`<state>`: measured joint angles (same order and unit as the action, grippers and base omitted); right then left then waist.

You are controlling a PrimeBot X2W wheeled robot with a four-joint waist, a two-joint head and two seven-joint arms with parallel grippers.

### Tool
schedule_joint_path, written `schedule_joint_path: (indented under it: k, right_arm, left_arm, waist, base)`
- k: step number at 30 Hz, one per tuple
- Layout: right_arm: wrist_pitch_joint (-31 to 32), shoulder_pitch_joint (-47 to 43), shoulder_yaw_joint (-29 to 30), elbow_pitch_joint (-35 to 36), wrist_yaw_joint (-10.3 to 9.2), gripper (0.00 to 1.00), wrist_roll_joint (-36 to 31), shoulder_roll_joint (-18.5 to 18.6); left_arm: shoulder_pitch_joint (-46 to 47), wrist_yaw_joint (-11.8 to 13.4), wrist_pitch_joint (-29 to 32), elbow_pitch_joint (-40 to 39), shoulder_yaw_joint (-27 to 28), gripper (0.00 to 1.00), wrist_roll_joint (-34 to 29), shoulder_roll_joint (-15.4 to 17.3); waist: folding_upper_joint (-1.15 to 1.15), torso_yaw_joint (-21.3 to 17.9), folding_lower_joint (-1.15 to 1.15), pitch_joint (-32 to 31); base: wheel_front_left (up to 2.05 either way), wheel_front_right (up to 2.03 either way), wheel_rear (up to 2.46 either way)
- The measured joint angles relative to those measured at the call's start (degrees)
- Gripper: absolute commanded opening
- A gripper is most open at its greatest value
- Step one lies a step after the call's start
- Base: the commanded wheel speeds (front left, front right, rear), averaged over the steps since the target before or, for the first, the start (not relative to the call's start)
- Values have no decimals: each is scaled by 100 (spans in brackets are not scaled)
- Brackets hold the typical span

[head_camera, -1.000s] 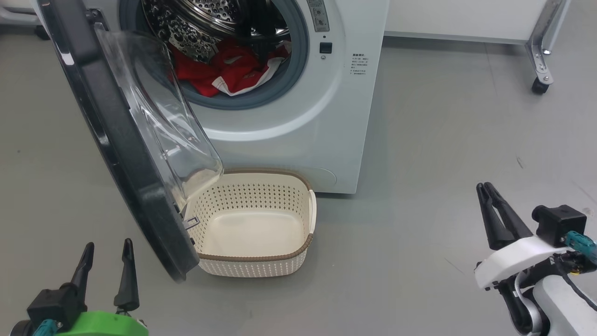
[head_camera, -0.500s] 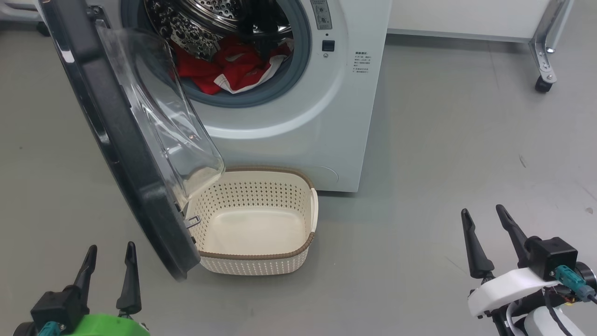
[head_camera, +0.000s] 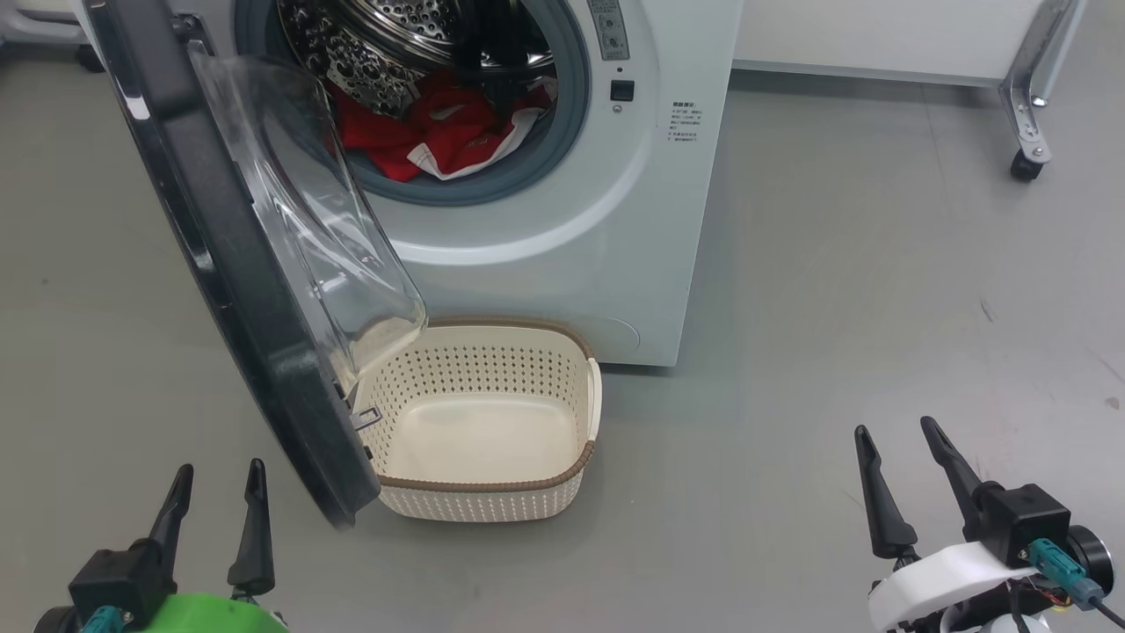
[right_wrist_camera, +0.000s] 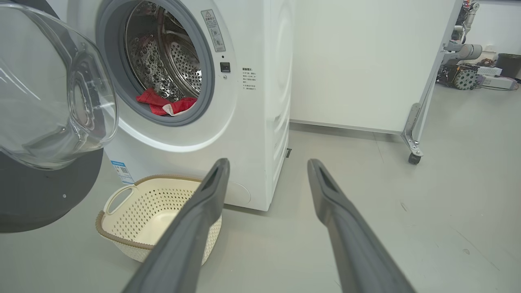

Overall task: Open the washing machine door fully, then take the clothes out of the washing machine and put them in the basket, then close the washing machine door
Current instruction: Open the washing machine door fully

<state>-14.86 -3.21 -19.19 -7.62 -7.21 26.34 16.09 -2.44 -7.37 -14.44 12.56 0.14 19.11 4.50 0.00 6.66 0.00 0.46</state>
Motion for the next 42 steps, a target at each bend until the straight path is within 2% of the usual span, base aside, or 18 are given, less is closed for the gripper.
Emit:
schedule_joint_path:
  k: [24, 25, 26, 27, 37, 42]
  right_arm:
    - [0, -321, 109, 240, 0, 100, -330, -256]
    - [0, -321, 112, 253, 0, 100, -333, -266]
    - [0, -321, 115, 266, 0, 100, -337, -272]
    - [0, -321, 122, 272, 0, 100, -350, -278]
    - [0, -332, 196, 321, 1, 100, -434, -343]
    - [0, -347, 248, 328, 1, 100, -445, -357]
  left_arm:
    - [-24, 0, 0, 20, -42, 100, -7, -12]
    - [-24, 0, 0, 20, -47, 92, -7, -12]
    - [-24, 0, 0, 14, -70, 19, -7, -11]
    - [-25, 0, 0, -14, -92, 0, -10, -12]
    - [36, 0, 0, -631, 229, 0, 14, -21]
    - [385, 0, -1, -1098, 321, 0, 56, -37]
  waist:
    - [0, 23, 0, -13]
    - [0, 27, 0, -11]
    - [0, 30, 0, -8]
    - [0, 33, 0, -5]
    - [0, 63, 0, 33]
    - [0, 78, 0, 41]
  base:
    - [0, 0, 0]
    - [0, 0, 0]
    - [0, 0, 0]
    - [0, 0, 0]
    - [0, 0, 0]
    - [0, 0, 0]
